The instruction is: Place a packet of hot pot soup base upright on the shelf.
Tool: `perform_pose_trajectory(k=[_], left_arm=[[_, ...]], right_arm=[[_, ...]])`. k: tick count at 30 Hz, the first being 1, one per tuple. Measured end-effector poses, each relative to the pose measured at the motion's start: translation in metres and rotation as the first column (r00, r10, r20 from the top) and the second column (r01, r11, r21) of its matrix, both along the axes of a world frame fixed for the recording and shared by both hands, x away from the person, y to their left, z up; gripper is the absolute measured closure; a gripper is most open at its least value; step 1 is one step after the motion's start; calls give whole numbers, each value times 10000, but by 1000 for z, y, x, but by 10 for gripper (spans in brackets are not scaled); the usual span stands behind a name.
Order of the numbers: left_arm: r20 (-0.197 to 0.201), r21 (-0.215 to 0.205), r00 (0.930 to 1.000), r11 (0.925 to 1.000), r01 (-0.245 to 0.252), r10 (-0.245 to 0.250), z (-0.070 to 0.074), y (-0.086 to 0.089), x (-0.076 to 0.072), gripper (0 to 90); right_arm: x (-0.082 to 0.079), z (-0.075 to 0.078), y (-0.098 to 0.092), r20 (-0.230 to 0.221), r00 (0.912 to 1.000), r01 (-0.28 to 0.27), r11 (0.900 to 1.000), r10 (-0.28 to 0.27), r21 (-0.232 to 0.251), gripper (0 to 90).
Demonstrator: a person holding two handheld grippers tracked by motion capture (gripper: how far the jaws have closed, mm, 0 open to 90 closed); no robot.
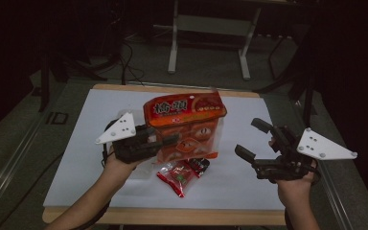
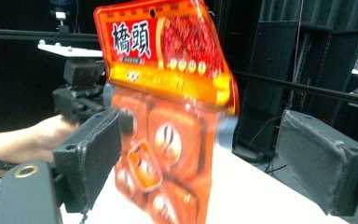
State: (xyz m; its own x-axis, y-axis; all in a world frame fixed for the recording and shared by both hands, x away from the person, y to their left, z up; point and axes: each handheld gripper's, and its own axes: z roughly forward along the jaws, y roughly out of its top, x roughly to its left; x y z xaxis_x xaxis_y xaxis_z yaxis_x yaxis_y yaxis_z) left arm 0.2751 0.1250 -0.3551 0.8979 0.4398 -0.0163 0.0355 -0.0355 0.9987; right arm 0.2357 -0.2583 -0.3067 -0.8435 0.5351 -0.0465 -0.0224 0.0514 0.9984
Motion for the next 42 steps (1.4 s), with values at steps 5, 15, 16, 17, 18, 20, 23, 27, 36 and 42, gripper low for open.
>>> perform_pose_trajectory(k=[5,15,16,17,18,20,23,27,36,42], left_arm=[[167,-245,9961,9959,-866,870,3,20,9,713],[356,-783,9640,9624,-2603,2636,-2,57,27,713],[335,-840,9609,9588,-2713,2748,-4,60,29,713],[360,-832,9565,9547,-2857,2894,-6,62,30,713],[326,-859,9548,9526,-2920,2956,-8,65,32,713],[211,-969,9512,9475,-3046,3080,-13,71,36,713],[110,-1012,9434,9390,-3287,3314,-20,78,40,713],[-81,-1110,9221,9161,-3853,3869,-33,89,45,713],[-430,-1305,8885,8791,-4584,4569,-61,110,55,713],[-784,-1362,8697,8590,-4936,4873,-79,113,62,713]], right_arm=[[2,-8,0,-255,9995,165,9999,-166,-35,130],[5,-25,-4,-586,9982,90,9995,-109,-317,119],[5,-27,-4,-664,9977,88,9993,-112,-360,119],[6,-28,-4,-725,9973,89,9992,-116,-379,119],[6,-29,-5,-748,9971,95,9993,-123,-373,120],[7,-31,-5,-837,9964,106,9992,-139,-393,130],[8,-33,-6,-886,9960,98,9990,-137,-444,130],[9,-38,-4,-934,9956,39,9982,-95,-602,131],[12,-43,-4,-1051,9944,35,9974,-110,-718,135],[12,-45,-4,-1084,9941,6,9966,-95,-818,135]])
